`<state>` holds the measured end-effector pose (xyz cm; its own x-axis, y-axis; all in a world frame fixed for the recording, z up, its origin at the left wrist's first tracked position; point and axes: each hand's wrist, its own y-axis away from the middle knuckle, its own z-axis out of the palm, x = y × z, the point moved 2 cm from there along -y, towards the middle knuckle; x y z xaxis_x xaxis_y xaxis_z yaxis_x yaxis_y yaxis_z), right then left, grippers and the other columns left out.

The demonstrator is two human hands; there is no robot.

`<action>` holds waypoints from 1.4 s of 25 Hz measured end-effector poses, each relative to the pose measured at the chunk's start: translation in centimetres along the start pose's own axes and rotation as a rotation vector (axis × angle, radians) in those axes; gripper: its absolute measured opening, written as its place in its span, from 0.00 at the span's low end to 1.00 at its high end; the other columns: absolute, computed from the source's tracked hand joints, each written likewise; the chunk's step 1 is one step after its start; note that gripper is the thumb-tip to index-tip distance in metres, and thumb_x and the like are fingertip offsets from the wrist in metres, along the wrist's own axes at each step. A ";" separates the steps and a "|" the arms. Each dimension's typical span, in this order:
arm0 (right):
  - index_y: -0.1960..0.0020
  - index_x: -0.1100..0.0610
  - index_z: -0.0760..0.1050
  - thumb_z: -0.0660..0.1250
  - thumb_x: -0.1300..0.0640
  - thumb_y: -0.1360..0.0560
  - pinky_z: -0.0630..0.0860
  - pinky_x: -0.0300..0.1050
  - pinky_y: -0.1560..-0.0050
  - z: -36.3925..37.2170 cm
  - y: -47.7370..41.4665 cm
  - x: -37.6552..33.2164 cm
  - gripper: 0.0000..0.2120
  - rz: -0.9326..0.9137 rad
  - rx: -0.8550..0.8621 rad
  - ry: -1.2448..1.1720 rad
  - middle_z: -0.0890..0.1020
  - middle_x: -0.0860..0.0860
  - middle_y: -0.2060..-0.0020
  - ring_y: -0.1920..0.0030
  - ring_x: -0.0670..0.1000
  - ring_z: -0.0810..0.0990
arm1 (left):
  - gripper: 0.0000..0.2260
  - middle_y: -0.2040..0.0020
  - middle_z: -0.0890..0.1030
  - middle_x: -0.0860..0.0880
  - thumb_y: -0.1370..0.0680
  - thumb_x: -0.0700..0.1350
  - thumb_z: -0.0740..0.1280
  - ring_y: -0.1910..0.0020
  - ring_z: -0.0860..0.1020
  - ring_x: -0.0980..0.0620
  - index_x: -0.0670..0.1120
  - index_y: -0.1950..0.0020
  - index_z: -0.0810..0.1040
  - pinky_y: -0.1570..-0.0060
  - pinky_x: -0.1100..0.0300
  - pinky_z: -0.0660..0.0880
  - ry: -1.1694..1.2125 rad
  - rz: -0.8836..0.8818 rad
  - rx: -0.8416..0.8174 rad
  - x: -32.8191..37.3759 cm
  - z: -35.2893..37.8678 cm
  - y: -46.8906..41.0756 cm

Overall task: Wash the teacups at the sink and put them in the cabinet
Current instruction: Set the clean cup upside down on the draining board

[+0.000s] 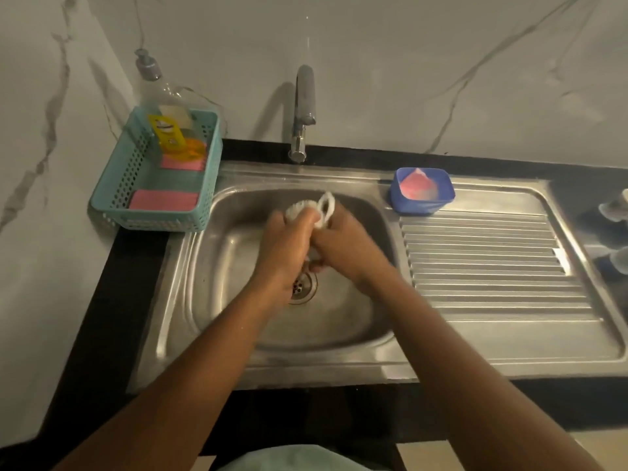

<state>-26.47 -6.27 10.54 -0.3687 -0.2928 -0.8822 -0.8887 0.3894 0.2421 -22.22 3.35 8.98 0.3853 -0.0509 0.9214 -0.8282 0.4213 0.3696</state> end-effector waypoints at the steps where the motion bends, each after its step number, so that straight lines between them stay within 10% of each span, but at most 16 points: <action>1: 0.46 0.55 0.75 0.68 0.54 0.24 0.83 0.44 0.59 -1.5 1.2 -2.7 0.09 -0.179 0.042 -0.002 0.84 0.50 0.57 0.59 0.47 0.84 | 0.12 0.50 0.84 0.44 0.23 0.47 0.66 0.56 0.84 0.47 0.44 0.42 0.79 0.66 0.55 0.81 0.053 0.195 0.000 2.3 0.5 1.0; 4: 0.41 0.57 0.73 0.70 0.54 0.25 0.78 0.44 0.55 -0.8 1.8 -1.5 0.15 -0.505 0.374 0.006 0.81 0.54 0.50 0.53 0.51 0.81 | 0.11 0.50 0.80 0.42 0.24 0.40 0.65 0.53 0.80 0.46 0.47 0.42 0.75 0.57 0.53 0.80 0.107 0.590 0.052 1.6 0.5 1.5; 8: 0.38 0.62 0.77 0.62 0.49 0.21 0.77 0.49 0.67 6.3 -1.6 12.0 0.19 0.526 -0.133 -0.095 0.81 0.58 0.52 0.63 0.52 0.80 | 0.13 0.59 0.83 0.37 0.22 0.50 0.64 0.65 0.80 0.43 0.42 0.52 0.80 0.69 0.57 0.76 -0.048 -0.483 0.044 -10.0 0.1 -1.7; 10: 0.45 0.56 0.78 0.64 0.47 0.25 0.78 0.45 0.67 6.6 -2.2 15.3 0.16 0.623 -0.216 -0.134 0.83 0.55 0.55 0.61 0.53 0.82 | 0.14 0.63 0.81 0.39 0.23 0.49 0.62 0.71 0.79 0.42 0.40 0.53 0.81 0.75 0.60 0.76 -0.049 -0.689 0.035 -12.0 0.5 -2.4; 14: 0.49 0.49 0.80 0.69 0.41 0.38 0.83 0.62 0.47 2.8 -1.5 15.6 0.21 0.413 -0.173 -0.173 0.86 0.52 0.53 0.51 0.54 0.86 | 0.13 0.54 0.85 0.40 0.26 0.46 0.67 0.59 0.85 0.41 0.41 0.46 0.81 0.61 0.44 0.84 -0.076 -0.483 0.051 -10.6 2.8 -2.5; 23: 0.40 0.51 0.74 0.79 0.50 0.38 0.81 0.43 0.58 -19.2 1.9 17.4 0.28 0.094 -0.083 -0.230 0.85 0.51 0.53 0.55 0.48 0.85 | 0.14 0.47 0.83 0.47 0.24 0.38 0.72 0.52 0.83 0.53 0.53 0.42 0.77 0.56 0.53 0.83 -0.082 0.002 0.023 -8.3 21.1 -0.4; 30: 0.36 0.49 0.75 0.81 0.50 0.33 0.82 0.41 0.54 -31.2 2.9 22.1 0.28 -0.007 0.156 -0.162 0.84 0.45 0.47 0.51 0.46 0.84 | 0.14 0.38 0.81 0.35 0.20 0.42 0.69 0.46 0.83 0.41 0.40 0.35 0.78 0.47 0.48 0.81 0.448 -0.276 -0.121 -9.9 35.3 -2.5; 35: 0.38 0.52 0.73 0.80 0.51 0.32 0.79 0.35 0.59 -38.9 0.7 23.5 0.26 0.008 0.225 -0.002 0.80 0.46 0.47 0.51 0.48 0.82 | 0.14 0.46 0.85 0.46 0.17 0.48 0.65 0.43 0.81 0.47 0.43 0.36 0.81 0.36 0.47 0.75 0.268 -0.334 -0.278 -9.5 40.9 -4.4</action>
<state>-46.39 -46.83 5.64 -0.3748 -0.2877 -0.8814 -0.8023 0.5770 0.1528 -38.90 -35.08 3.50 0.7315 -0.0049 0.6818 -0.5166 0.6486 0.5589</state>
